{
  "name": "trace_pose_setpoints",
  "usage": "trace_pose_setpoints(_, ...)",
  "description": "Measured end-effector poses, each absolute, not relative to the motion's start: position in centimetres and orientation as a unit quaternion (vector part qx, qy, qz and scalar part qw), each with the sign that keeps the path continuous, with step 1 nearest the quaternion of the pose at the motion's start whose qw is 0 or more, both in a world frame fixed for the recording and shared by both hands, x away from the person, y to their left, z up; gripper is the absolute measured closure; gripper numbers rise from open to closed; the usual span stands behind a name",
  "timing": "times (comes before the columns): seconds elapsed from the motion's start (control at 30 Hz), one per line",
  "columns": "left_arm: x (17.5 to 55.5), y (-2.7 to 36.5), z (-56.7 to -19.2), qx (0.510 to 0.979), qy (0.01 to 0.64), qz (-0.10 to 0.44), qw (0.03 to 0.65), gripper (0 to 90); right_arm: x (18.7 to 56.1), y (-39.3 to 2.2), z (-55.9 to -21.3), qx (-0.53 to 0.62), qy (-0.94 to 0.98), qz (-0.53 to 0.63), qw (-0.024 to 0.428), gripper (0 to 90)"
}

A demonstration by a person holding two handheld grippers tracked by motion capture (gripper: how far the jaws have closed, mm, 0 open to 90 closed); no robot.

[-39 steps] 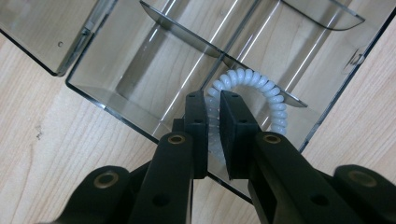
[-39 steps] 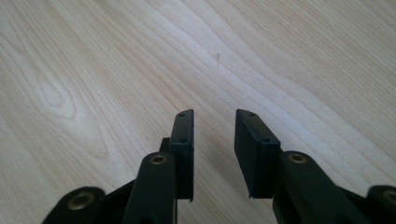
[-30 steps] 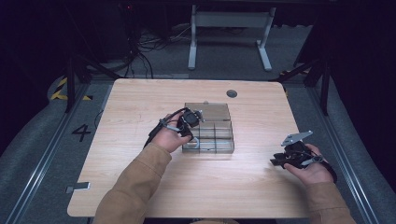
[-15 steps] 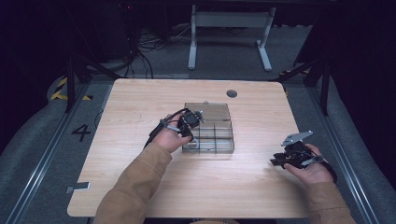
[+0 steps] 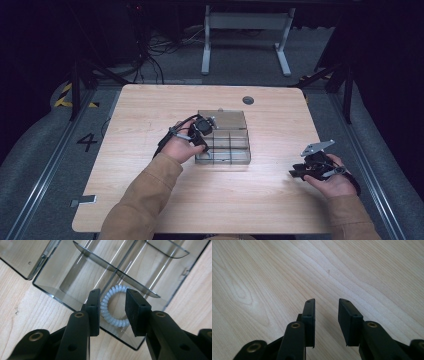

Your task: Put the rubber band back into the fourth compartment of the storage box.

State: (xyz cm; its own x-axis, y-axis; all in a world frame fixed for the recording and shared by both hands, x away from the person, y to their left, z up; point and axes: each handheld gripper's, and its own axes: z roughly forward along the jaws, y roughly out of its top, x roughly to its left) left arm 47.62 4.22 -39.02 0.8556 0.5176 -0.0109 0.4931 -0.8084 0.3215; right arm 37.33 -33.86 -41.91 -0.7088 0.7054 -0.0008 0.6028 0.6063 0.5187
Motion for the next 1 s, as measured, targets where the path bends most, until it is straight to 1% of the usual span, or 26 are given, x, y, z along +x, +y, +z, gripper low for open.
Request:
trace_pose_setpoints(0.17,47.0,4.9,-38.1,0.950,0.264,0.036,0.165,66.2,37.6,-33.6,-41.9,0.365,0.891,0.249,0.102,67.8)
trace_pose_setpoints(0.53,44.8,8.2,-35.5,0.943,0.269,0.041,0.193,64.3,38.5,-32.6,-42.0,0.354,0.897,0.246,0.097,67.8)
trace_pose_setpoints(1.0,42.6,12.0,-34.7,0.935,0.282,0.054,0.207,62.2,38.2,-32.6,-42.1,0.356,0.897,0.244,0.096,67.3)
